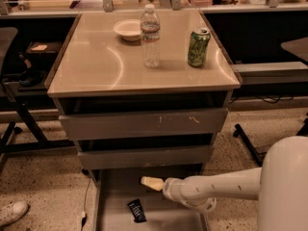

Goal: Place rxbar blueberry into bottom drawer

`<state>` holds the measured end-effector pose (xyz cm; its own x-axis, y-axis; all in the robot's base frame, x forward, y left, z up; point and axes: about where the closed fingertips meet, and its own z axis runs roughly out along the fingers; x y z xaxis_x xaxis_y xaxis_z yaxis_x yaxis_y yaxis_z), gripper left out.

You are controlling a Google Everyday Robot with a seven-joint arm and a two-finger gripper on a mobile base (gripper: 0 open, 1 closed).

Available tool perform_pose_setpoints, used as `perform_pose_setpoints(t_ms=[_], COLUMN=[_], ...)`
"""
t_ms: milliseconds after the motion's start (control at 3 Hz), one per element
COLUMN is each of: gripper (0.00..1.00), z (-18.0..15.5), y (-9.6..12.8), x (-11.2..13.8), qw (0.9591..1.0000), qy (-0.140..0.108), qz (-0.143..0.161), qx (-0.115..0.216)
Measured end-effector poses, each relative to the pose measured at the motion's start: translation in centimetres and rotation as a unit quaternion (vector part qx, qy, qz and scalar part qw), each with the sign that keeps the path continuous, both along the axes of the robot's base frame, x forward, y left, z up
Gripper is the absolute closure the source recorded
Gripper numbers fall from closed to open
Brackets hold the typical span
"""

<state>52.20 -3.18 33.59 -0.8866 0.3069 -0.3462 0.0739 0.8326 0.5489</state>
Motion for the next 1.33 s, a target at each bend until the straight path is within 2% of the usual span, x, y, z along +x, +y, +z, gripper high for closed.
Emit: perform_pose_setpoints(t_ms=[333, 667, 1000, 1333], gripper=[0.00, 0.00, 0.00, 0.00], z=[0.0, -1.3, -1.7, -1.0], y=[0.0, -5.2, -16.8, -28.9], x=[0.0, -1.5, -6.1, -16.5], qw=[1.0000, 0.9982, 0.9772, 0.9184], qy=[-0.001, 0.024, 0.065, 0.117], qz=[0.001, -0.054, -0.196, -0.360], qx=[0.000, -0.009, -0.052, -0.115])
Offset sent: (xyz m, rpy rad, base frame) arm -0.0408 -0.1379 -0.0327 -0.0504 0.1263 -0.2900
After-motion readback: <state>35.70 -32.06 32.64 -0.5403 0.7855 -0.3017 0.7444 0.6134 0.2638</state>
